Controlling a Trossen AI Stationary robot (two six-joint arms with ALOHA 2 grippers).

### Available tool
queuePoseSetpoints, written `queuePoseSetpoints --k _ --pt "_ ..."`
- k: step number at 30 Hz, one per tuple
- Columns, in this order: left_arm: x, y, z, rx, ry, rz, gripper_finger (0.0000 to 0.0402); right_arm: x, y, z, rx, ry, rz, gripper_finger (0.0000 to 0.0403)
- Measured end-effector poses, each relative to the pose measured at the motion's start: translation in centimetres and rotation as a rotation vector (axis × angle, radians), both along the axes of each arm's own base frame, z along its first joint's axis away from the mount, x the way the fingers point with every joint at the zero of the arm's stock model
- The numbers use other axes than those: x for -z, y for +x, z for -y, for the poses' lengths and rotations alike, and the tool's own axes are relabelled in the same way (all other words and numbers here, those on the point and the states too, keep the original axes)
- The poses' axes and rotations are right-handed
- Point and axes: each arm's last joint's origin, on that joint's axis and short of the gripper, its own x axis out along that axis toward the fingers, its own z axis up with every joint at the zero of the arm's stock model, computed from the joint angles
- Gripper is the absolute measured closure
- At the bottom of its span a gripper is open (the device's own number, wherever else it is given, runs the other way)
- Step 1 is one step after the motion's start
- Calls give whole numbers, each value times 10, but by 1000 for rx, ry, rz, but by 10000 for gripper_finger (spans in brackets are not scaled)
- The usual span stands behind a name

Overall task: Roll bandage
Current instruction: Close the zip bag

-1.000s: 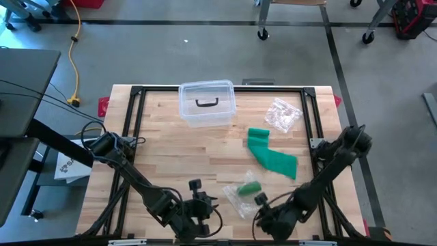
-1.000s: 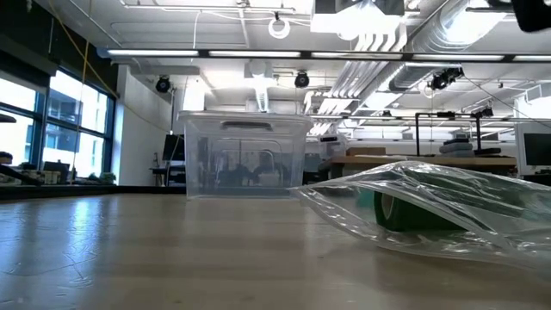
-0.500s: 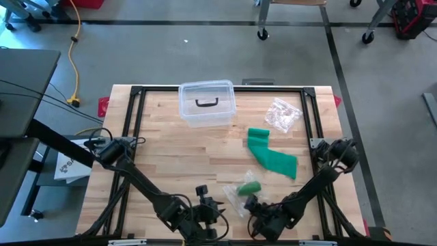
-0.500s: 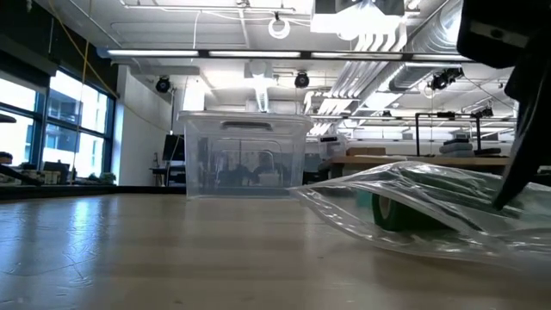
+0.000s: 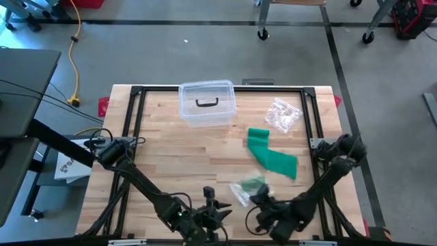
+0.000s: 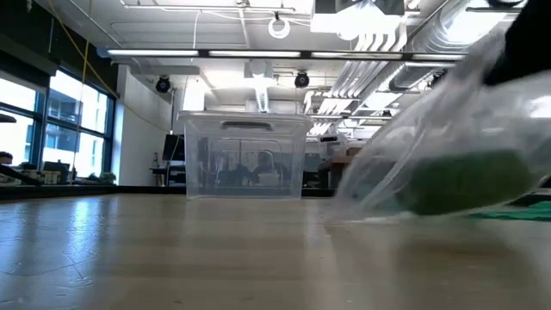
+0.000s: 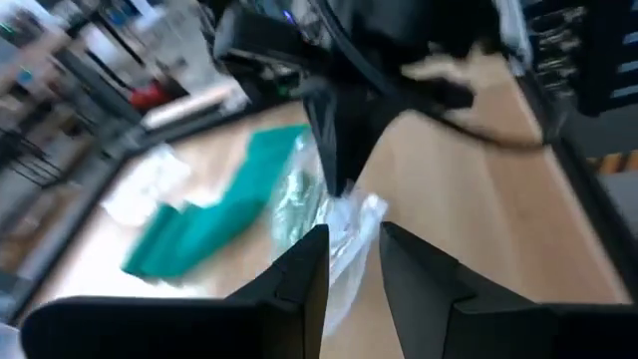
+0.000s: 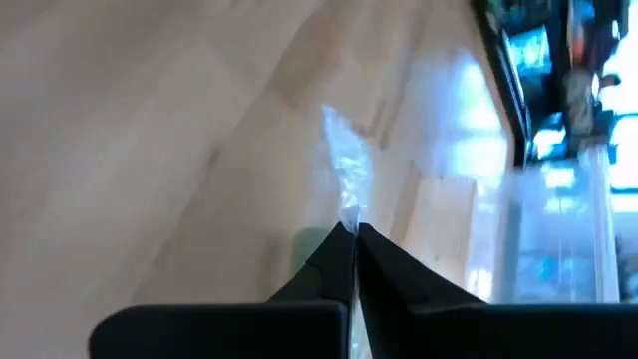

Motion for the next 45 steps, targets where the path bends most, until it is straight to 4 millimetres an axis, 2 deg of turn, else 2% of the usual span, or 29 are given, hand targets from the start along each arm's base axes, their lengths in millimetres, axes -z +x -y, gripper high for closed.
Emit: queuePoseSetpoints --k 5,10,16,26,31,37,39,42,45 --pt "-11 5 2 8 75 79 301 -54 -15 10 128 384 148 402" --pt "-17 12 1 53 38 117 262 -72 -19 16 169 601 261 402" --pt "-16 22 -13 -42 -86 156 221 -71 -14 8 114 647 310 403" --pt "-7 35 -23 4 -181 126 218 -74 -11 4 92 656 350 403" --pt "3 37 -22 5 -193 104 256 -75 -12 2 86 668 357 403" --pt "9 35 -16 26 -157 89 368 -75 -14 0 72 685 341 402" --pt "7 32 -12 20 -142 97 392 -74 -14 1 85 698 338 397" --pt "3 26 -10 4 -138 96 391 -71 -16 2 110 698 316 368" --pt "-2 19 -8 -17 -144 96 399 -65 -18 7 154 696 263 318"
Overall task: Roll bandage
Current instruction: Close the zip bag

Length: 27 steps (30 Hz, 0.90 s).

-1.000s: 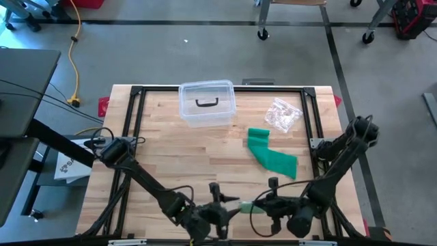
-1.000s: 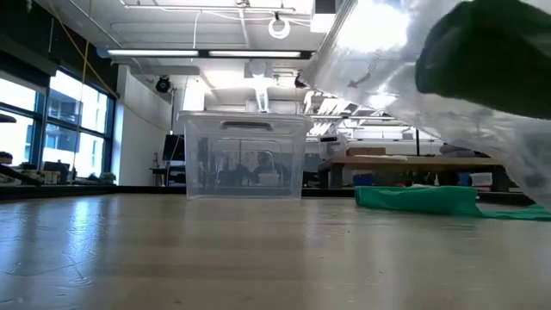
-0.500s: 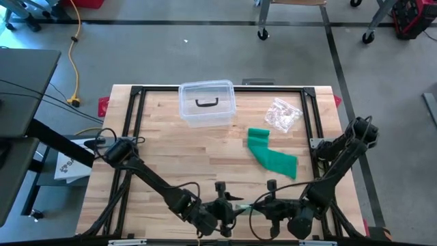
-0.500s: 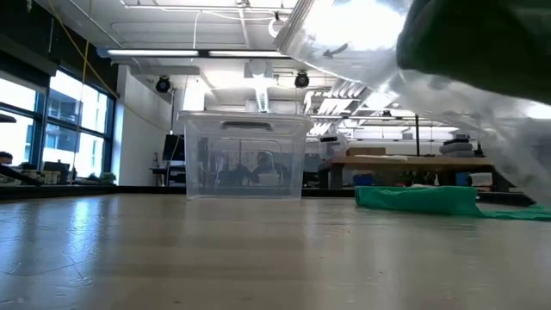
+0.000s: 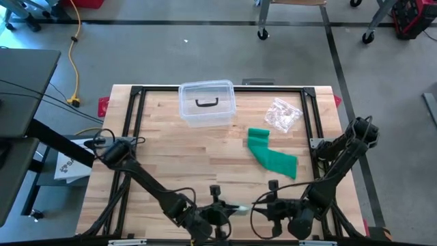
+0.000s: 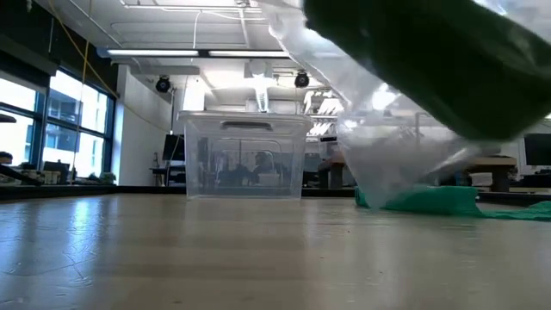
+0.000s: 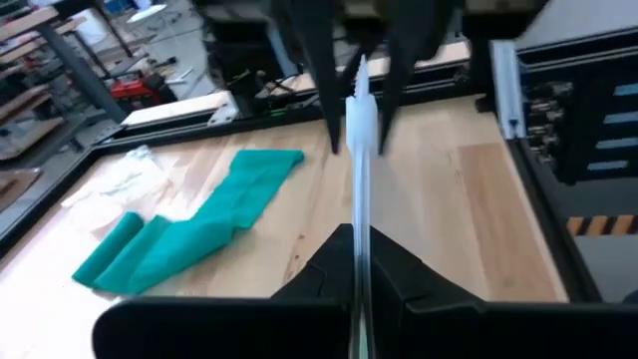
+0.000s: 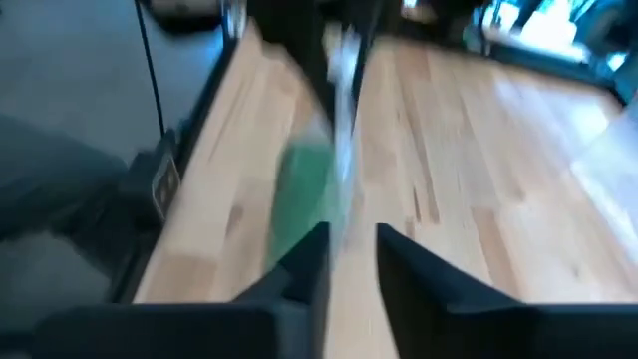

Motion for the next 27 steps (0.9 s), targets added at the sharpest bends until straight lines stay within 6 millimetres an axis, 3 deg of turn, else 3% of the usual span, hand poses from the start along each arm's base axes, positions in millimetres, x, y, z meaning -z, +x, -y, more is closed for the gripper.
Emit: queuePoseSetpoints --k 4,7,9,12,14,22,27 --pt "-7 -4 0 -30 -10 19 400 19 5 3 -20 0 -143 260" --pt "-11 -6 0 -32 -18 30 401 35 12 1 -18 -26 -186 249" --pt "-11 -6 -1 -31 -13 24 401 44 13 0 -12 -61 -211 274" --pt "-9 -7 -1 -26 -10 5 401 49 11 1 19 -89 -221 362" --pt "-7 -8 0 -29 -6 -10 401 50 9 1 33 -96 -223 388" --pt "-9 -9 -1 -26 -7 -15 401 52 1 9 113 -85 -311 370" --pt "-3 -8 -7 -5 -74 -82 401 35 -11 18 214 -69 -423 311"
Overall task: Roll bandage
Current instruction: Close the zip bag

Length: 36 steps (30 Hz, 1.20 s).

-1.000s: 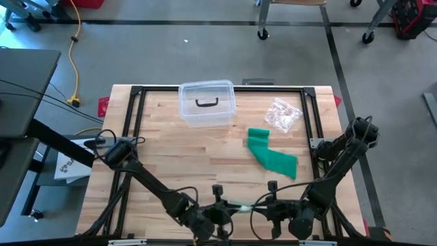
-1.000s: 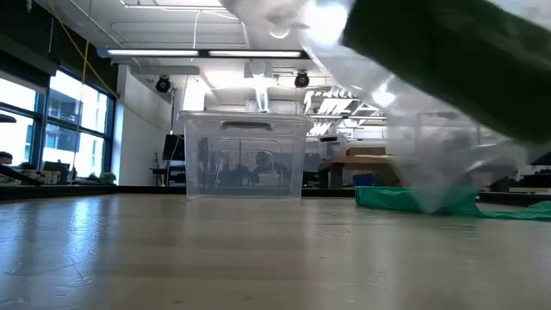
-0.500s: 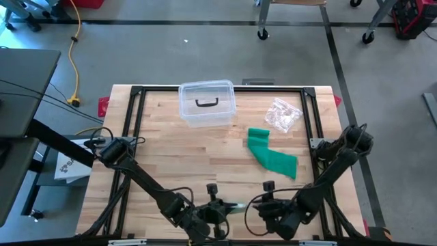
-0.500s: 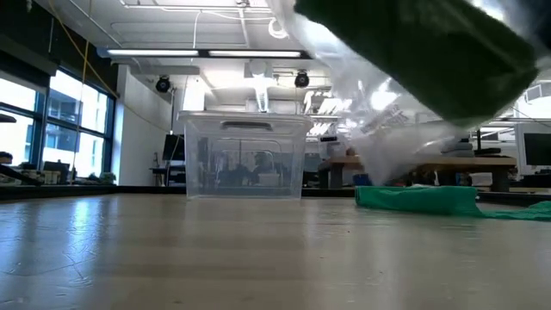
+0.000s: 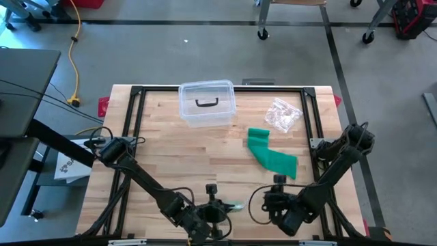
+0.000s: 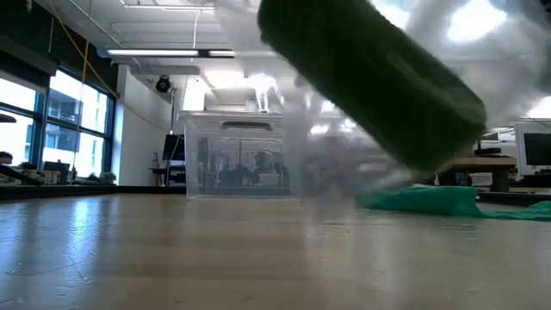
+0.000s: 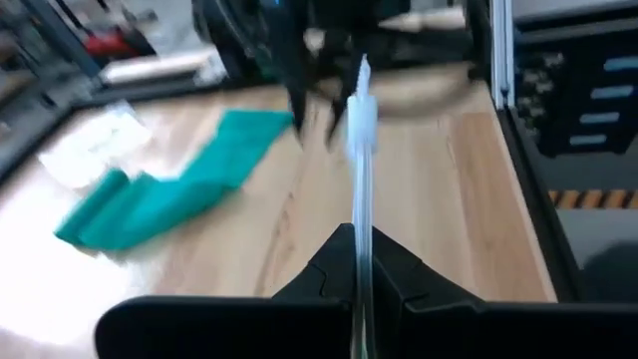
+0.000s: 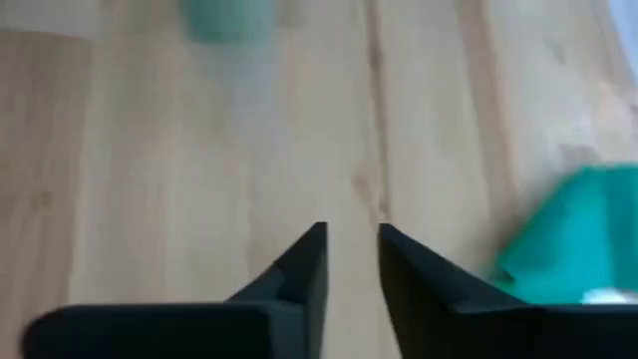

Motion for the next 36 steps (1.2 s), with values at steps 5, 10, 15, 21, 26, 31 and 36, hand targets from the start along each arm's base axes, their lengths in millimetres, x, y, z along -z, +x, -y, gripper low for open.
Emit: queuePoseSetpoints --k 5,10,15,21,26,31,36 --pt "3 6 -8 15 -70 -40 401 -29 -8 -7 -96 -1 186 239" --pt "3 9 -12 32 -98 -53 401 -46 4 -27 -218 -27 436 223" --pt "3 9 -11 37 -101 -52 401 -48 27 -32 -262 -40 530 253" --pt "3 9 -11 48 -108 -58 401 -47 41 -22 -274 -26 506 310" --pt "3 9 -11 49 -109 -58 401 -45 49 -17 -336 62 447 378" --pt "3 9 -10 51 -111 -58 401 -46 50 -16 -355 26 452 393" --pt "3 8 -9 54 -112 -56 401 -46 51 -15 -333 45 457 392"
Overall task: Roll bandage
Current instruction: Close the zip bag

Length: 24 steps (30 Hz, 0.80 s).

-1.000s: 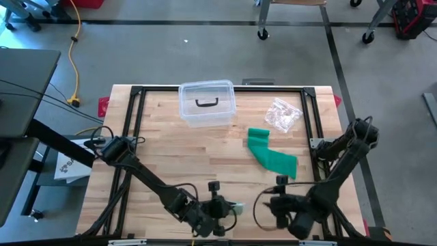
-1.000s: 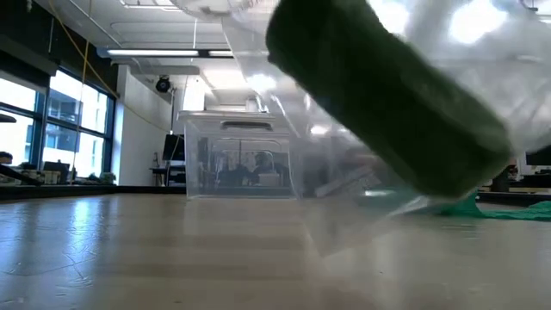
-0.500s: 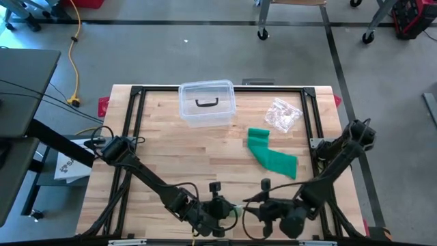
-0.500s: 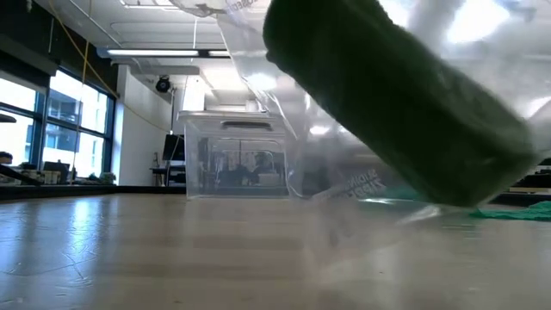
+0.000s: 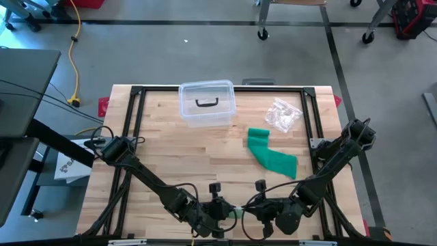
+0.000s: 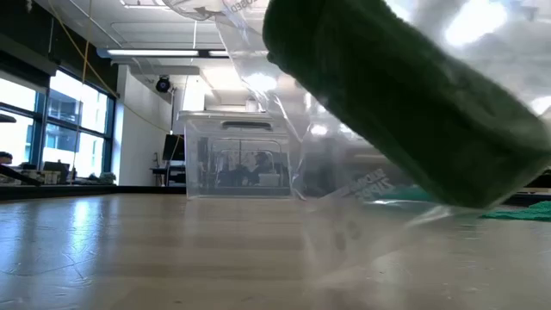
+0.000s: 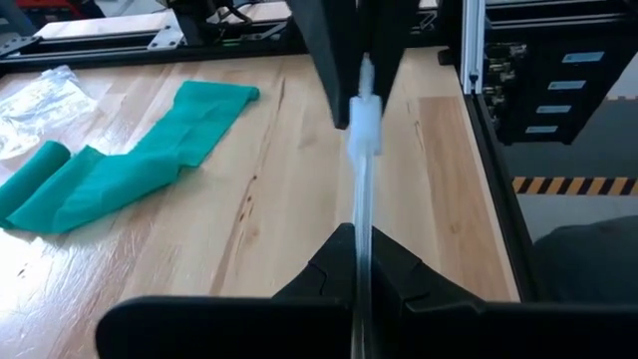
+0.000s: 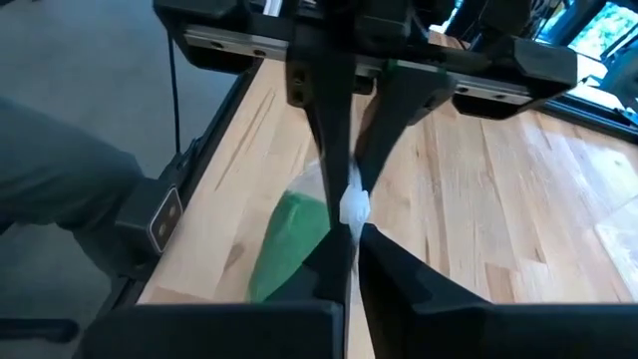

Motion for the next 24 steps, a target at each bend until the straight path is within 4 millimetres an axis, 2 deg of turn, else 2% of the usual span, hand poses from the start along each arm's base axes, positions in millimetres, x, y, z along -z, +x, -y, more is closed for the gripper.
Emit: queuePoseSetpoints --k 3,9,12,17,24 --pt "0 0 0 0 0 1 401 -1 1 0 0 8 10 384" --pt "0 0 0 -1 1 0 401 -1 3 2 8 8 12 324" --pt "0 0 0 -2 1 1 401 -1 2 1 -3 -6 12 311" --pt "0 0 0 -1 1 0 401 -1 0 -2 -26 -2 6 326" --pt "0 0 0 -1 2 0 401 -3 0 -3 -28 11 16 378"
